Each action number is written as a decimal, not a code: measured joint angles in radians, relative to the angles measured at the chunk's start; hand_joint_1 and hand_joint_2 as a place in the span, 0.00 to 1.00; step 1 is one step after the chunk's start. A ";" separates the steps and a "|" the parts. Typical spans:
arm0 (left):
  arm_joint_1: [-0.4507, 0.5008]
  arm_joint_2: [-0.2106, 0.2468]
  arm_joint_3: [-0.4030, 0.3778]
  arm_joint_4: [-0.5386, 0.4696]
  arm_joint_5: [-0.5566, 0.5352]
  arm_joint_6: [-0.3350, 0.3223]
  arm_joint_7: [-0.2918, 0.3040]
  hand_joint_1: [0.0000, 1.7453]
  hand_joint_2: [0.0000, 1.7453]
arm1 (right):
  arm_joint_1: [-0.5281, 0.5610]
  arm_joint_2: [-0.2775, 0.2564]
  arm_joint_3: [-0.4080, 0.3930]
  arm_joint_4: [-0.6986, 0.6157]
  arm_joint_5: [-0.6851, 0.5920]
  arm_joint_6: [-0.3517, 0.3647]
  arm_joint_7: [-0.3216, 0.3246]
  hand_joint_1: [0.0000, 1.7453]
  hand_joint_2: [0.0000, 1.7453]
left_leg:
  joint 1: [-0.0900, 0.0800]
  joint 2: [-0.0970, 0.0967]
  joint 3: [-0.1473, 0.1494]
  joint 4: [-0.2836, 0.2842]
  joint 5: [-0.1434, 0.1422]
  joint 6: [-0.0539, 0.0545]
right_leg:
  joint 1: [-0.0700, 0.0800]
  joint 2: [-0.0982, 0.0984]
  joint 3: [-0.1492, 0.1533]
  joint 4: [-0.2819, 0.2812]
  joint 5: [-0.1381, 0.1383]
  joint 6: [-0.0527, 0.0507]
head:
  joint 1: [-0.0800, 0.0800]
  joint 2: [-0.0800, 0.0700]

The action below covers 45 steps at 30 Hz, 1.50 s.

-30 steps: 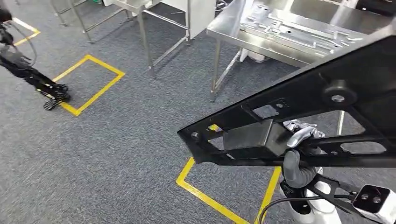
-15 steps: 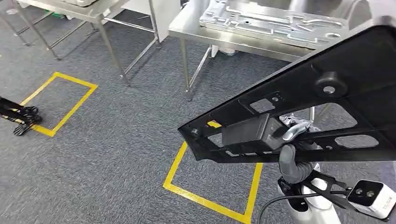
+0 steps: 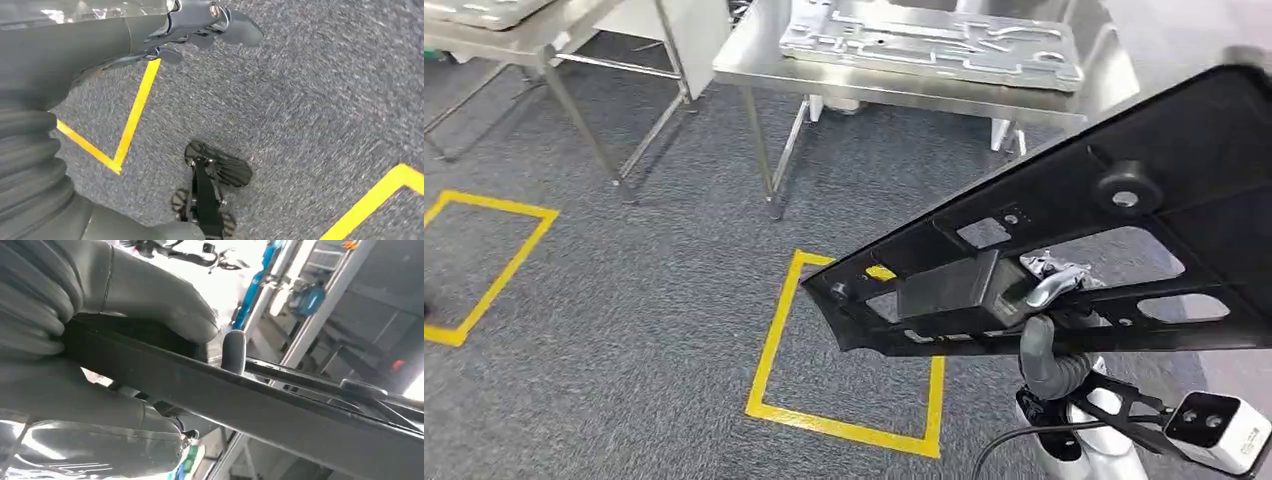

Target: Take the parts from the cabinet and place them on the table.

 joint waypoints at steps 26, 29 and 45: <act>-0.008 -0.006 0.022 0.000 -0.013 -0.045 -0.041 0.00 1.00 | -0.004 -0.002 0.003 0.019 0.015 -0.030 0.000 1.00 1.00 | 0.002 -0.043 -0.003 0.013 -0.012 -0.001 | 0.008 0.026 0.140 -0.252 0.091 -0.017 | -0.001 0.000; -0.005 -0.007 0.024 0.000 -0.021 -0.045 -0.042 0.00 1.00 | -0.001 -0.002 0.009 0.020 0.020 -0.036 0.000 1.00 1.00 | 0.000 -0.034 -0.001 0.014 -0.017 0.005 | 0.003 0.005 0.015 -0.019 -0.006 -0.008 | 0.002 0.000; -0.002 -0.007 0.036 0.000 -0.033 -0.044 -0.039 0.00 1.00 | -0.007 -0.014 0.019 0.031 -0.006 -0.010 0.000 1.00 1.00 | 0.000 -0.027 -0.144 0.347 -0.177 -0.056 | 0.010 -0.004 0.181 -0.302 0.095 -0.068 | -0.014 0.000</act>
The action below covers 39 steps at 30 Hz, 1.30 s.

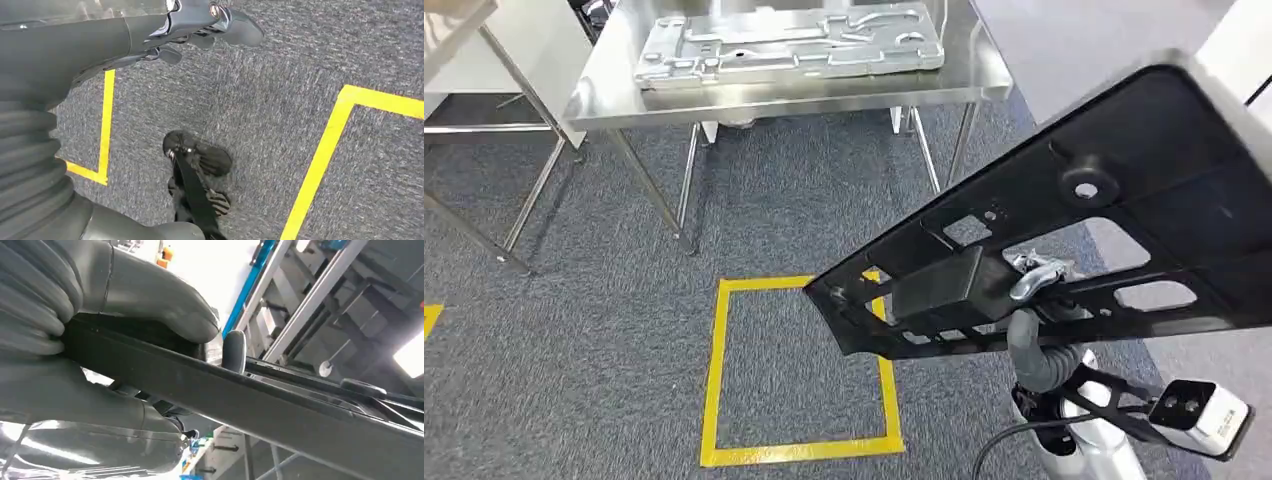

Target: Take the parts from the cabinet and place them on the table.

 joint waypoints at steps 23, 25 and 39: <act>-0.005 -0.001 0.013 0.000 -0.011 -0.001 0.000 0.00 1.00 | 0.004 -0.004 -0.002 0.015 0.003 0.003 0.000 1.00 1.00 | -0.009 -0.005 0.254 -0.349 0.068 0.030 | -0.003 -0.006 -0.088 0.027 0.063 0.036 | 0.008 0.000; -0.005 -0.002 0.013 0.000 -0.013 -0.001 0.000 0.00 1.00 | 0.003 -0.006 -0.002 0.015 0.010 -0.003 0.000 1.00 1.00 | -0.008 -0.004 0.270 -0.344 0.073 0.021 | -0.005 -0.001 -0.074 0.024 0.054 0.021 | 0.008 0.000; 0.001 0.001 0.035 0.000 -0.042 -0.005 0.000 0.00 1.00 | 0.003 -0.013 0.006 0.027 0.028 -0.037 0.008 1.00 1.00 | -0.025 -0.011 0.082 -0.294 0.163 0.062 | 0.014 -0.001 0.064 0.017 -0.035 0.021 | 0.001 0.000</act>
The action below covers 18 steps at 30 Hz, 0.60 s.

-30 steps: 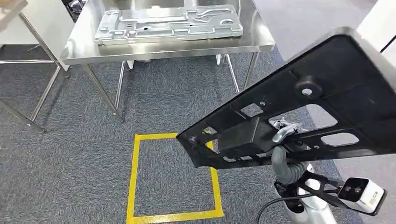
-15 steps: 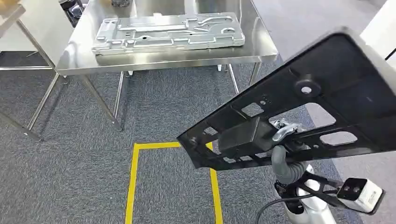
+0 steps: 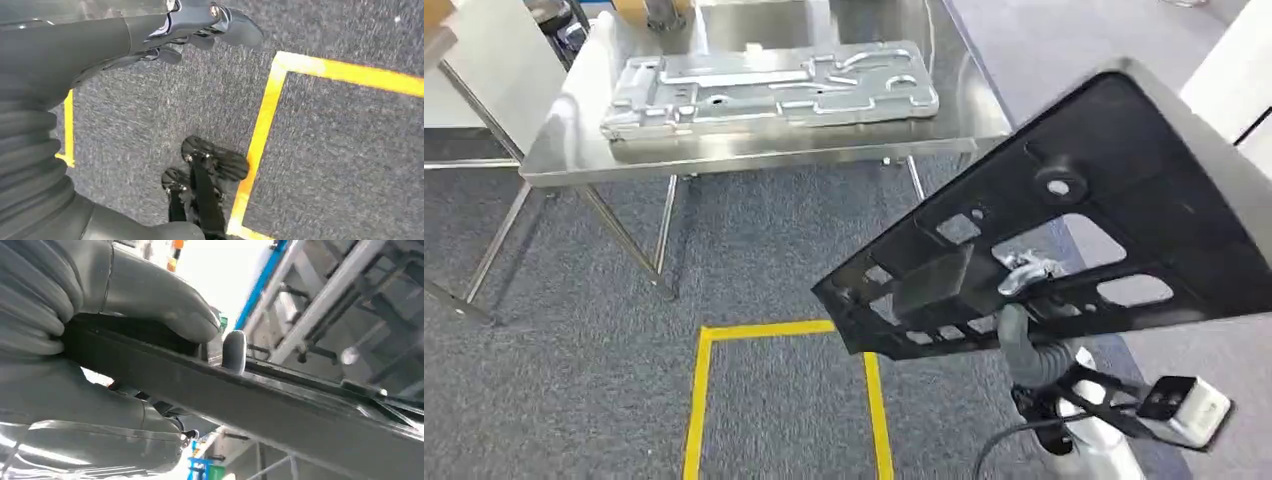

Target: Take the parts from the cabinet and place them on the table.

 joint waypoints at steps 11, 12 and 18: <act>-0.004 -0.003 0.003 0.000 -0.011 -0.006 0.000 0.00 1.00 | 0.001 -0.033 0.005 0.002 0.003 -0.014 0.033 1.00 1.00 | 0.010 -0.007 0.068 -0.016 -0.016 0.008 | -0.018 -0.002 -0.121 0.085 0.035 0.034 | 0.010 0.000; -0.003 -0.003 0.004 0.000 -0.011 -0.006 0.000 0.00 1.00 | 0.001 -0.033 0.005 0.002 0.003 -0.017 0.035 1.00 1.00 | 0.010 -0.006 0.070 -0.017 -0.024 0.002 | -0.018 -0.002 -0.094 0.014 0.066 0.026 | 0.010 0.000; -0.007 -0.003 0.009 0.000 -0.019 -0.009 -0.003 0.00 1.00 | 0.005 -0.040 0.006 -0.015 0.010 -0.018 0.064 1.00 1.00 | 0.011 -0.003 0.082 0.021 -0.042 -0.029 | -0.013 -0.005 -0.065 -0.008 0.038 -0.014 | 0.007 0.000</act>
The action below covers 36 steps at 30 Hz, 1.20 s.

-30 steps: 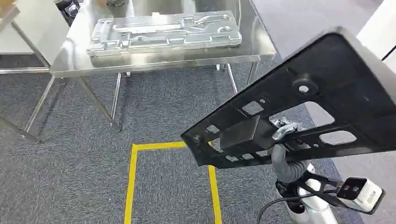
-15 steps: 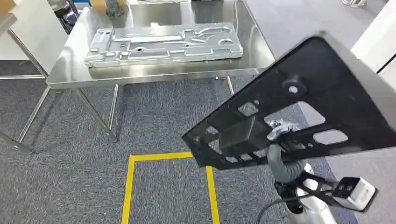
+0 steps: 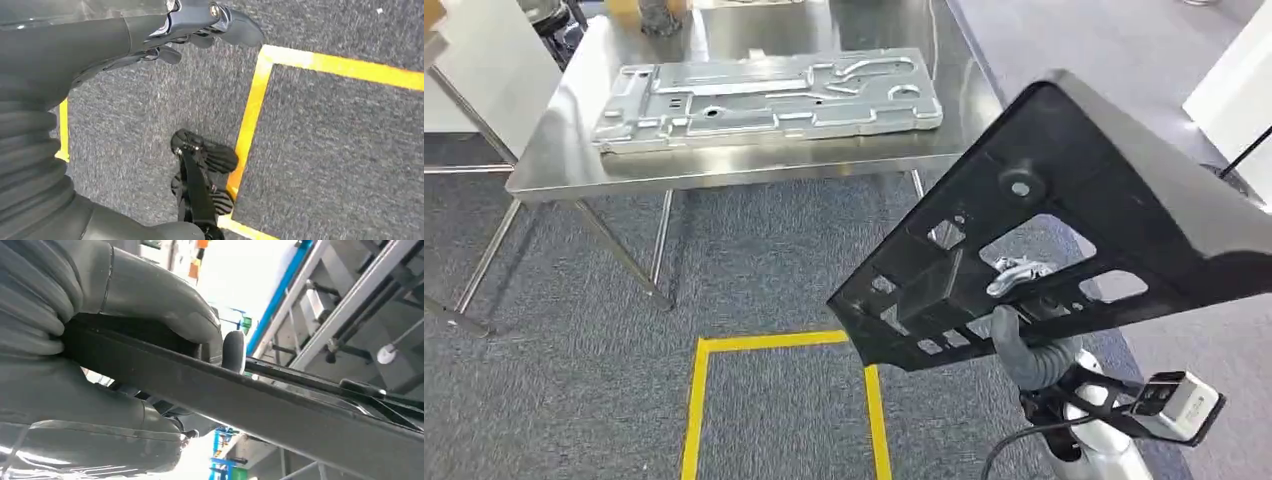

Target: Take the parts from the cabinet and place them on the table.

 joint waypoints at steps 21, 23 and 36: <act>-0.001 0.003 0.018 -0.001 -0.009 -0.001 0.000 0.00 1.00 | -0.005 0.000 0.009 -0.024 0.030 -0.006 0.021 1.00 1.00 | -0.006 -0.010 0.004 -0.046 0.014 0.049 | -0.007 0.005 -0.133 0.280 -0.207 0.056 | -0.007 0.000; -0.001 0.003 0.018 -0.001 -0.011 -0.001 0.000 0.00 1.00 | -0.003 0.000 0.010 -0.024 0.036 -0.019 0.025 1.00 1.00 | 0.000 -0.014 0.047 -0.046 -0.019 0.042 | -0.008 0.003 -0.136 0.176 -0.150 0.055 | -0.006 0.000; -0.010 0.004 0.018 -0.001 -0.030 -0.006 0.001 0.00 1.00 | 0.004 0.003 0.014 -0.033 0.059 -0.055 0.037 1.00 1.00 | 0.003 -0.005 -0.110 0.254 -0.149 -0.015 | -0.005 0.005 0.006 -0.004 -0.006 -0.005 | -0.013 0.000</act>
